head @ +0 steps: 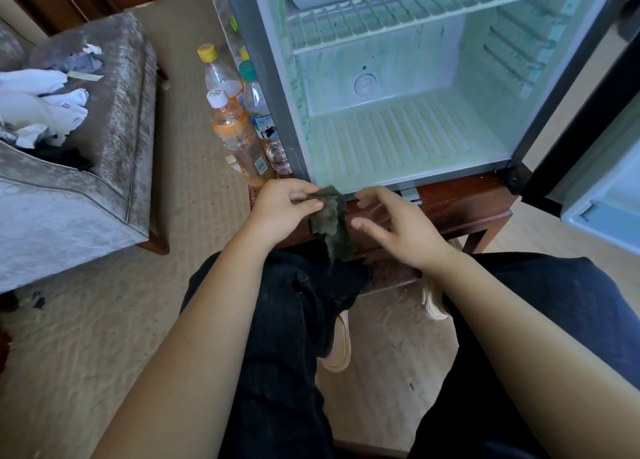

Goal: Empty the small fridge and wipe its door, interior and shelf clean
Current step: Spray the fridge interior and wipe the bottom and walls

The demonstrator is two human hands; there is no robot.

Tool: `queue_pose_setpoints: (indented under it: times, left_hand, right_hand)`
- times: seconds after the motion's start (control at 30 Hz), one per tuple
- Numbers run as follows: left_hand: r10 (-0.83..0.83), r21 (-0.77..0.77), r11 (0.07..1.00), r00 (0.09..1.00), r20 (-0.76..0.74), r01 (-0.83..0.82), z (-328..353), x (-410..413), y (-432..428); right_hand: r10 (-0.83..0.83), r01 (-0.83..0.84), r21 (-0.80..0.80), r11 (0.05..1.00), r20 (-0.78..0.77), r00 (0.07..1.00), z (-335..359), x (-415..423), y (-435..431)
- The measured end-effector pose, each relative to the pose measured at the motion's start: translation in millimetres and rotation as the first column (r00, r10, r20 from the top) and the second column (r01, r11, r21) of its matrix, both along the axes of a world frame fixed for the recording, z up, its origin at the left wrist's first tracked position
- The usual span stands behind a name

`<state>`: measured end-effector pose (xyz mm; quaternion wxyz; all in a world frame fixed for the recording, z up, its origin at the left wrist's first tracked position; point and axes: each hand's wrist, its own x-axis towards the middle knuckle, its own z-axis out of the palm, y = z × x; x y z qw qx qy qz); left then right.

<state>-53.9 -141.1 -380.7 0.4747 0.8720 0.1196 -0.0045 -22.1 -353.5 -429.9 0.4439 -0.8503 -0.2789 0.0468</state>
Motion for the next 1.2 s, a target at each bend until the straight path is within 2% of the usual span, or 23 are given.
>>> queue_pose_setpoints:
  times: [0.1, 0.27, 0.43, 0.6, 0.7, 0.87, 0.93, 1.0, 1.07, 1.13, 1.17, 1.2]
  left_hand:
    - [-0.009, -0.013, 1.0, 1.0, 0.018, 0.009, -0.5, -0.9, -0.2]
    - [0.016, -0.091, 0.996, 0.998, 0.055, -0.011, 1.9, -0.7, -1.7]
    - [0.091, -0.086, 0.993, 0.994, 0.054, -0.086, 3.7, 0.0, 0.5]
    - [0.111, 0.001, 0.994, 0.991, 0.075, -0.112, 3.1, -0.9, 2.7]
    - [0.102, 0.164, 0.981, 0.994, 0.032, -0.106, 1.4, -1.6, 5.4]
    - [0.003, 0.338, 0.941, 0.999, -0.048, 0.014, 0.7, -1.8, 4.4]
    - [-0.009, 0.353, 0.935, 0.998, -0.063, 0.031, 0.1, -0.4, 8.4]
    - [0.005, 0.315, 0.949, 0.999, -0.038, 0.007, -0.7, 1.7, 15.1]
    - [0.068, 0.282, 0.956, 0.997, 0.041, -0.077, 0.4, 4.3, 21.6]
    - [0.177, 0.247, 0.945, 0.971, 0.158, -0.213, 3.5, 8.3, 25.0]
    - [0.224, 0.225, 0.937, 0.953, 0.202, -0.268, 4.4, 10.8, 25.7]
    - [0.255, 0.194, 0.933, 0.938, 0.236, -0.303, 4.9, 13.8, 26.0]
  right_hand:
    - [-0.073, 0.073, -0.068, 0.995, 0.004, 0.997, -6.9, 4.8, 0.7]
    - [0.021, -0.031, -0.065, 0.997, -0.148, 0.989, -13.9, -0.5, 11.7]
    - [-0.068, 0.06, -0.093, 0.994, -0.086, 0.994, -12.4, 6.2, 8.3]
    - [-0.068, 0.06, -0.079, 0.995, -0.116, 0.991, 1.3, 13.5, -3.4]
    - [-0.098, 0.101, 0.011, 0.995, -0.147, 0.984, 13.7, 18.6, -11.4]
    - [-0.14, 0.158, 0.054, 0.986, -0.252, 0.958, 30.8, 33.1, -21.3]
    - [-0.163, 0.188, 0.066, 0.98, -0.274, 0.948, 33.9, 38.4, -17.6]
    - [-0.254, 0.297, 0.127, 0.947, -0.275, 0.927, 35.7, 46.5, -13.3]
    - [-0.408, 0.47, 0.255, 0.845, -0.261, 0.875, 38.4, 58.0, -10.8]
    - [-0.488, 0.535, 0.358, 0.765, -0.219, 0.845, 39.8, 68.4, -5.8]
    - [-0.479, 0.509, 0.338, 0.792, -0.174, 0.86, 35.3, 73.2, -0.9]
    - [-0.455, 0.464, 0.239, 0.853, -0.096, 0.885, 27.0, 77.9, 5.6]
